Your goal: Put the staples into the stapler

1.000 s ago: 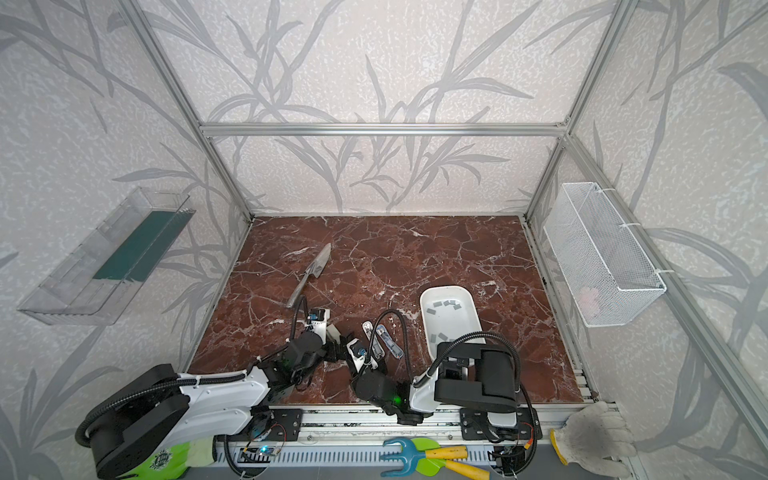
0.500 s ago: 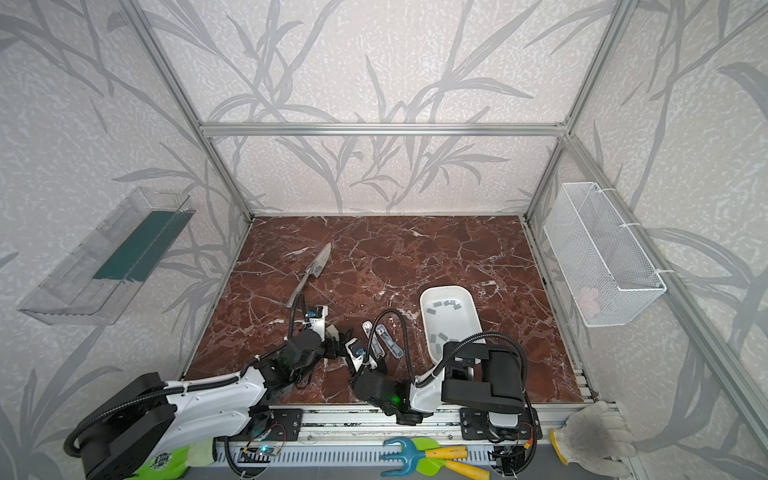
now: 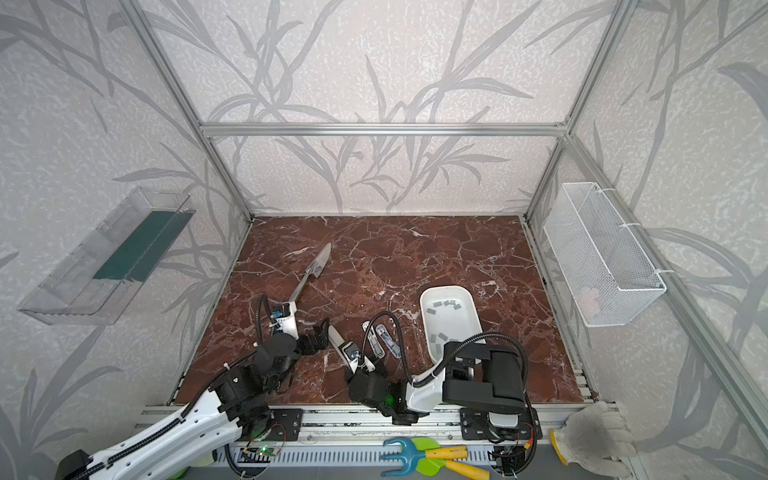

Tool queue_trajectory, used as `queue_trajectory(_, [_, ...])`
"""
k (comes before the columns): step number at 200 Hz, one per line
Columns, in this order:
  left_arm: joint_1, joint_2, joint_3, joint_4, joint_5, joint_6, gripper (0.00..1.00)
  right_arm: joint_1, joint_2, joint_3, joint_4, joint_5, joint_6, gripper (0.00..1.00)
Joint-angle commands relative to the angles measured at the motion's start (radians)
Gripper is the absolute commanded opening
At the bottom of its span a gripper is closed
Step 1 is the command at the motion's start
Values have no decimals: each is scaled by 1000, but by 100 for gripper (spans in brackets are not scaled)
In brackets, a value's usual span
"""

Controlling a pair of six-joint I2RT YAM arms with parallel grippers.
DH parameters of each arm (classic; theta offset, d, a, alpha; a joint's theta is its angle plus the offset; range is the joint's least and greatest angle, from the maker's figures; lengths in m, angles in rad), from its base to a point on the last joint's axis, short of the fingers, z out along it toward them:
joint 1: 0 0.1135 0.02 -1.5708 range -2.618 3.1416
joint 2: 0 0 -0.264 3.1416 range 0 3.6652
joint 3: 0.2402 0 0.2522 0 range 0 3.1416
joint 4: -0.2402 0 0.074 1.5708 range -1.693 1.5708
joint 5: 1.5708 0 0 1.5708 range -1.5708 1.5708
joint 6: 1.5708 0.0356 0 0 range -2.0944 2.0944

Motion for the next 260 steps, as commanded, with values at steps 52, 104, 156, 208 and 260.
queue_trajectory(52, [10, -340, -7, -244, -46, 7, 99, -12, 78, 130, -77, 111, 7, 40])
queue_trajectory(104, [10, -480, -20, -323, -87, -6, 99, -20, 146, 308, -342, 225, 183, 22])
queue_trajectory(156, [10, -448, -19, -307, -83, -5, 99, -43, 271, 563, -655, 271, 347, 19])
queue_trajectory(208, [9, -452, -21, -311, -78, -7, 99, -85, 306, 616, -717, 244, 380, 17])
queue_trajectory(260, [10, -453, -26, -303, -73, -9, 99, -86, 233, 563, -611, 189, 268, 53])
